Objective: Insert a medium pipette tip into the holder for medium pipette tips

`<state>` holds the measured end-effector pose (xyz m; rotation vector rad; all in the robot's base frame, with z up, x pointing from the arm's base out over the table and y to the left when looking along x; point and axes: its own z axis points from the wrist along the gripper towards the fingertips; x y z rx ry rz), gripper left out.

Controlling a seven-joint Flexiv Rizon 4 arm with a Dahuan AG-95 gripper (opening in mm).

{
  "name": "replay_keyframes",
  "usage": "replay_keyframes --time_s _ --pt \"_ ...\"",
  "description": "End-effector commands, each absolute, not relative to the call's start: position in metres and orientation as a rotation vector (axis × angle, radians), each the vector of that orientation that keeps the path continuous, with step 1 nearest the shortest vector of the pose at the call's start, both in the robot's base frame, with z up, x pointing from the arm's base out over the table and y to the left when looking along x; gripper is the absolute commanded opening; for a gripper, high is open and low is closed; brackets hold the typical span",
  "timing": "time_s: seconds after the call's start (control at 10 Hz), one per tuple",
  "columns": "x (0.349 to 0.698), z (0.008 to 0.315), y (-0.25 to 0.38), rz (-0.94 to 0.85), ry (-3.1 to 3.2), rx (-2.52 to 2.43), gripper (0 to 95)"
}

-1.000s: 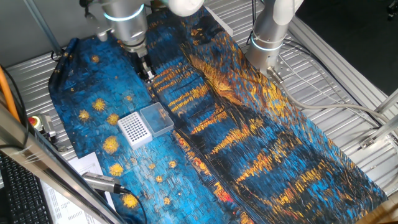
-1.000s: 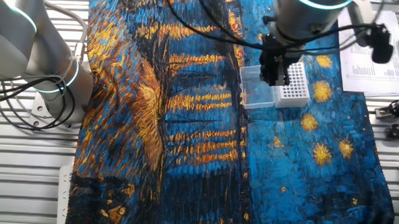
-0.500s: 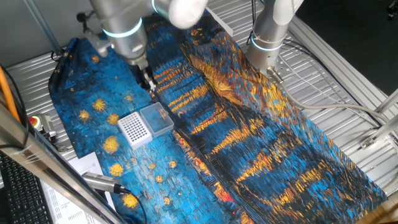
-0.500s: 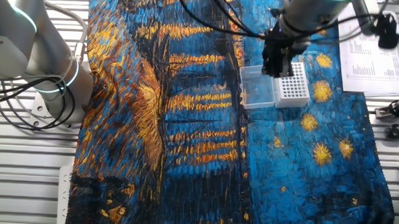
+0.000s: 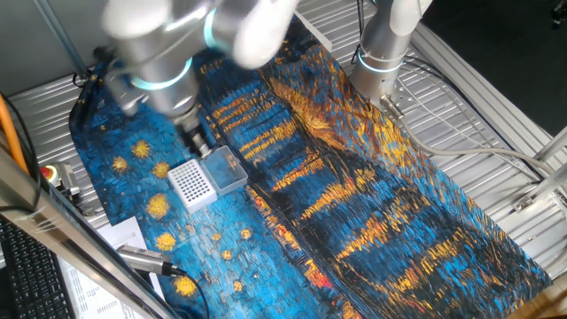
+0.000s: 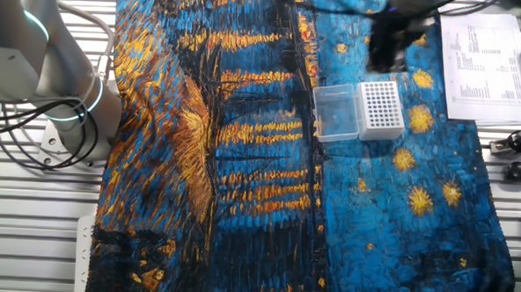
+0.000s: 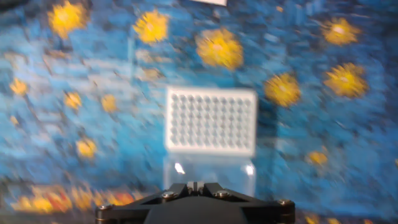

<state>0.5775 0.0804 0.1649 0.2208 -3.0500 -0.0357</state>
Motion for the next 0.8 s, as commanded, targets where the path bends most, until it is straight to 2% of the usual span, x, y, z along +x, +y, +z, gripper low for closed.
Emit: replay_keyframes --time_s 0.1,0.8 --pt "0.588 0.161 0.086 -0.032 -3.058 0.231 0.0" --pt "0.599 0.147 0.087 -0.042 -3.054 0.310 0.0"
